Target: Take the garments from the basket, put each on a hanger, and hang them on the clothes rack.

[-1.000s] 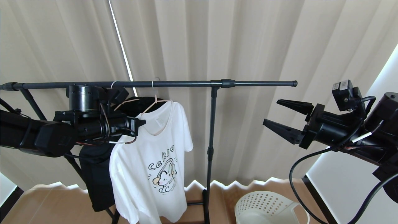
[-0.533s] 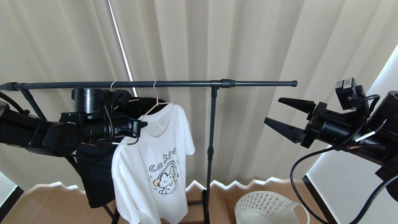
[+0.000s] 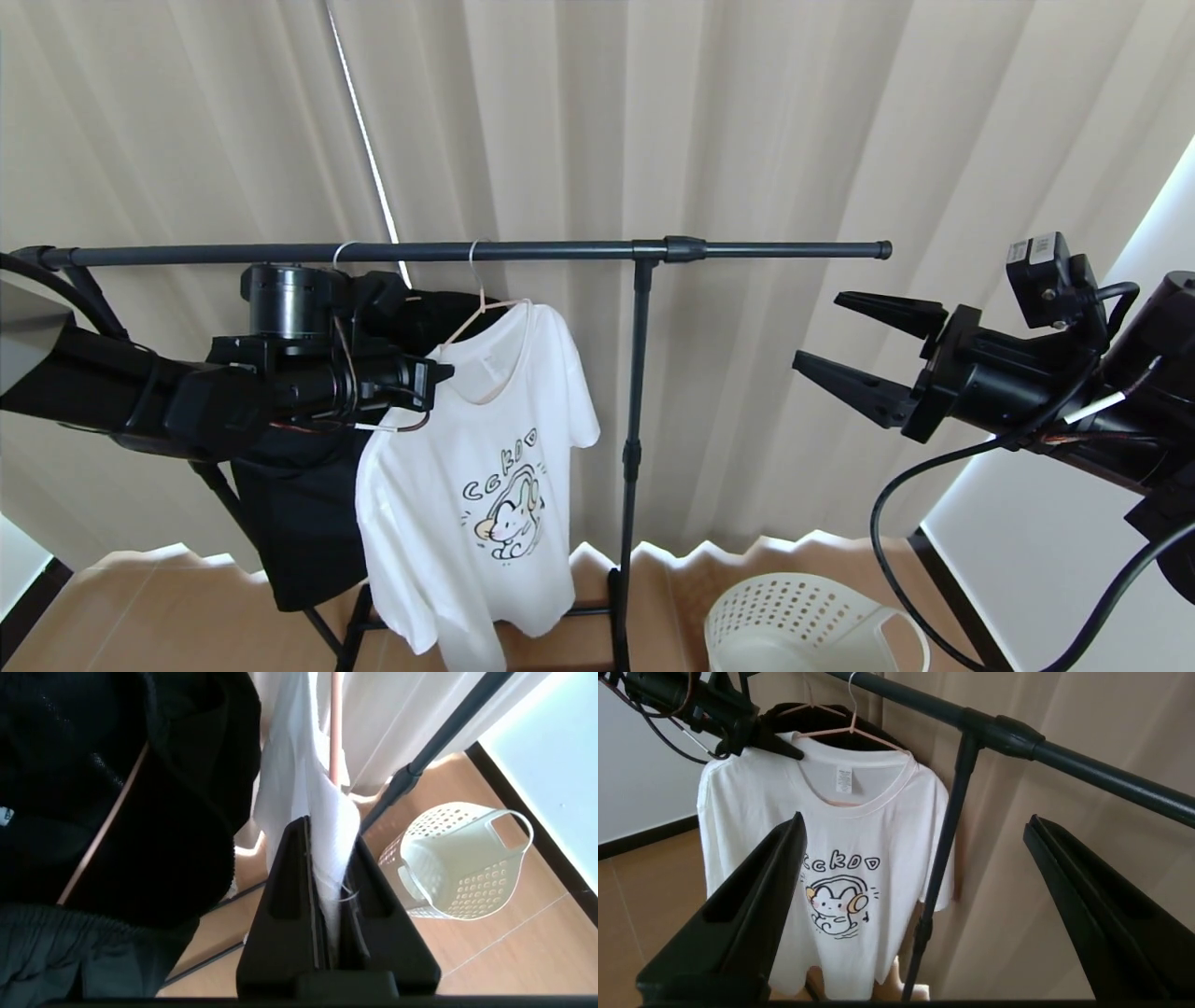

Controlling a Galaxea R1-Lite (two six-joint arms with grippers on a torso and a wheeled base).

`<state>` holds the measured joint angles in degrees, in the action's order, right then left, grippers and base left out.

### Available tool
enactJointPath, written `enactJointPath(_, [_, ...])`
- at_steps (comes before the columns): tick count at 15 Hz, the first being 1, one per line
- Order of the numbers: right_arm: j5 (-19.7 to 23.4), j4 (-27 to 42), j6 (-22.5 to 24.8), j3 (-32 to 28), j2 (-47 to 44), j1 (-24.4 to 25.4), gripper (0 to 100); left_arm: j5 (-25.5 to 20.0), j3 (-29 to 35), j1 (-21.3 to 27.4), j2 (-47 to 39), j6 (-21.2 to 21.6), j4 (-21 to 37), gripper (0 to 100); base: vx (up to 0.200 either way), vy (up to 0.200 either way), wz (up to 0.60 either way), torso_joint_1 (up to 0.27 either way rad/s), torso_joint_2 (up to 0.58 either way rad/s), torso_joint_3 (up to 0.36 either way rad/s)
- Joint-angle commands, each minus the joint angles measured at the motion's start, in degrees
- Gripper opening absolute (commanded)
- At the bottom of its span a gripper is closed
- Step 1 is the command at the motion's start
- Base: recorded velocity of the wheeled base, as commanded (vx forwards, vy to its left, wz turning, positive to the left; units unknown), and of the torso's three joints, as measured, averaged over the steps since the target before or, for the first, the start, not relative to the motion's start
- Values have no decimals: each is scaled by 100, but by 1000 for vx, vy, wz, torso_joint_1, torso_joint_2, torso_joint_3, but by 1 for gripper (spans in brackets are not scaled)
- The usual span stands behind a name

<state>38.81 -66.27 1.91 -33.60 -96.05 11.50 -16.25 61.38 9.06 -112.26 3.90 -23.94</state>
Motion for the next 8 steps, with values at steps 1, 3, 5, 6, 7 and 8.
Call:
enactJointPath(1, [3, -9, 2, 2, -1, -7, 100, -1, 6, 8, -15, 5, 4, 100, 0, 0, 0, 0, 0, 0])
enactJointPath(3, [3, -9, 2, 2, 16, -7, 100, -1, -12, 8, 3, 5, -146, 100, 0, 0, 0, 0, 0, 0])
enactJointPath(5, [-6, 0, 2, 2, 25, -7, 100, 69, -284, 0, 47, 5, -752, 100, 0, 0, 0, 0, 0, 0])
enactJointPath(6, [3, -9, 2, 2, 34, -7, 100, 122, -495, -9, 240, -3, -1157, 100, 0, 0, 0, 0, 0, 0])
enactJointPath(7, [3, 0, -7, 2, 51, -7, 100, 122, -768, -18, 495, -3, -1517, 100, 0, 0, 0, 0, 0, 0])
enactJointPath(8, [3, 9, -7, 2, 95, -7, 100, 131, -944, -18, 811, 5, -1605, 100, 0, 0, 0, 0, 0, 0])
